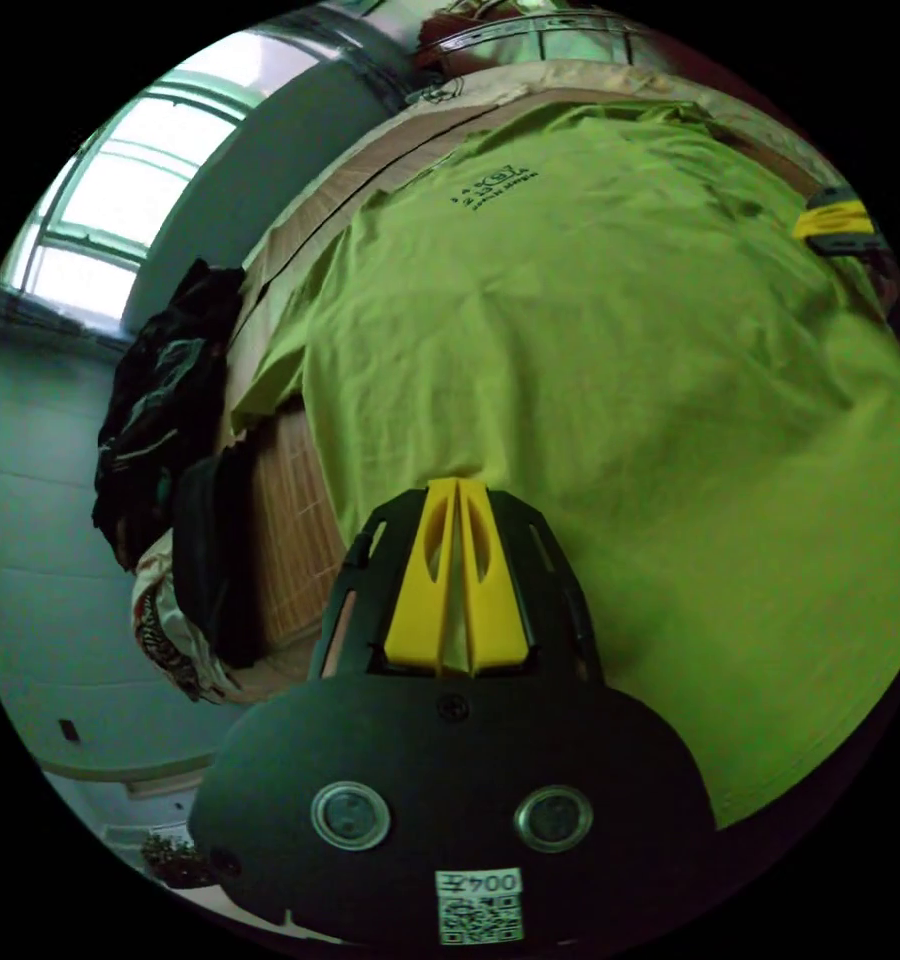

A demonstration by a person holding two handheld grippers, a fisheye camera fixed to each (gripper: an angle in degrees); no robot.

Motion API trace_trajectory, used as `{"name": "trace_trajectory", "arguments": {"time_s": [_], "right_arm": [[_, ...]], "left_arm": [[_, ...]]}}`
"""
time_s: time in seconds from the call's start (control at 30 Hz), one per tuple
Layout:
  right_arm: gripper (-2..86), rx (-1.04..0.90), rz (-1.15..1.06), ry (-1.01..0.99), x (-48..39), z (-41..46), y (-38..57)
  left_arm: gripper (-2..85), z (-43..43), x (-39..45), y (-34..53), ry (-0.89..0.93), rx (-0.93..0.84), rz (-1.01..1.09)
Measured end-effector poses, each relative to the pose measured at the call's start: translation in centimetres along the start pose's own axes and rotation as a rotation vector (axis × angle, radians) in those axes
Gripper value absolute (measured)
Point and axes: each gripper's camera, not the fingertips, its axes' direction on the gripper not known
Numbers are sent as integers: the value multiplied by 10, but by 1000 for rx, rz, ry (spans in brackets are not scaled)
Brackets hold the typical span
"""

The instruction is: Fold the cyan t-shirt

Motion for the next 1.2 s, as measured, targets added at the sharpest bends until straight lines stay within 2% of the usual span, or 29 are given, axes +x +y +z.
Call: {"name": "trace_trajectory", "arguments": {"time_s": [0.2,0.37,0.6,0.73,0.9,1.07,1.2], "right_arm": [[-7,-62,-75,125,-13,-25,-45],[-7,-37,-63,109,0,-42,-68],[-8,25,-118,202,11,-49,-85],[-8,51,-82,148,36,-52,-90],[-8,34,27,74,81,-52,-99],[-8,139,202,-141,175,-59,-99],[-8,7,111,-156,220,-33,-110]], "left_arm": [[3,-20,24,-33,-26,-22,62],[4,-34,36,-54,-23,-34,99],[5,-51,55,-72,-75,-6,149],[7,-58,62,-81,-108,2,162],[7,-65,54,-91,-50,-4,132],[8,-68,46,-96,-3,7,104],[8,-71,54,-100,-52,9,132]]}}
